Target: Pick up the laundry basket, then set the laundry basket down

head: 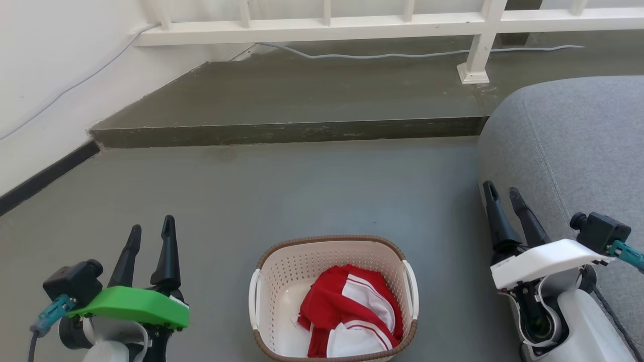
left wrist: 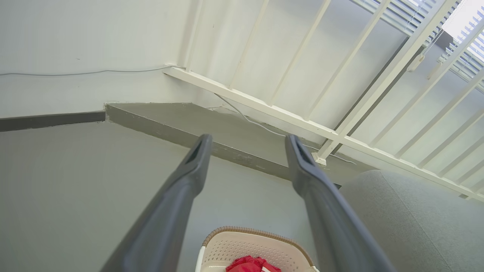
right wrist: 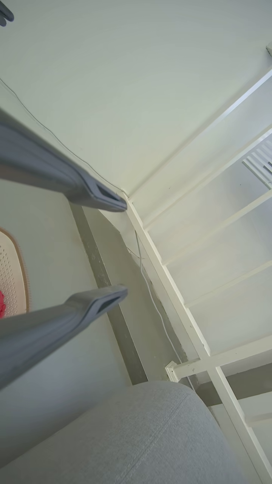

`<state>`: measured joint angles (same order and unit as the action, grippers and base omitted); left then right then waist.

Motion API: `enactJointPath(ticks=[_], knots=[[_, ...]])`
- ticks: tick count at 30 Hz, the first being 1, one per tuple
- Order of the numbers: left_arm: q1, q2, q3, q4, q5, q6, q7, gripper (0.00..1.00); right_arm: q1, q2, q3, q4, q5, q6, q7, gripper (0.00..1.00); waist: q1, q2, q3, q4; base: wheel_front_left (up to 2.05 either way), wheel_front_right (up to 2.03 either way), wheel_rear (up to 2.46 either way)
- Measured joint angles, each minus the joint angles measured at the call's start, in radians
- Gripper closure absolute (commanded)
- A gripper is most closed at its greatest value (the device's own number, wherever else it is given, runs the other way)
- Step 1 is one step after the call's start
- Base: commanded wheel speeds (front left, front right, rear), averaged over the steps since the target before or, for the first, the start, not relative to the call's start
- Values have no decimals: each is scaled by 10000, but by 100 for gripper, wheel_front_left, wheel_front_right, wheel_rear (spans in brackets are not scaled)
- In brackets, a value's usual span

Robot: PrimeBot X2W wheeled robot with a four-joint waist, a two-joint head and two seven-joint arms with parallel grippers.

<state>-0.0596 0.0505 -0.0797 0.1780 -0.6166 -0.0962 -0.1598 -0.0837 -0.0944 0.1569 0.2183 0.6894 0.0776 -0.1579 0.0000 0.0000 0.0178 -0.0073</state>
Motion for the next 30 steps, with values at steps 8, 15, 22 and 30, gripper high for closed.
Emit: enactJointPath(ticks=[8,15,22,30], knots=[[-5,-10,-6,-171,1064,0,-295,0,-120,6,157,-31,-1093,0,-280,0,0,0,12,-51,0,0,0],[-7,-17,-98,-209,1964,-2,-533,0,-121,6,209,-25,-2088,-13,-531,0,0,0,15,-101,0,0,0],[-7,-29,-174,-213,2899,-4,-779,0,-148,17,337,-25,-2976,-15,-736,0,0,0,28,-150,0,0,0],[-13,-33,-169,-236,3496,-6,-890,0,-180,44,351,-6,-3563,-90,-926,0,0,0,68,-167,0,0,0]])
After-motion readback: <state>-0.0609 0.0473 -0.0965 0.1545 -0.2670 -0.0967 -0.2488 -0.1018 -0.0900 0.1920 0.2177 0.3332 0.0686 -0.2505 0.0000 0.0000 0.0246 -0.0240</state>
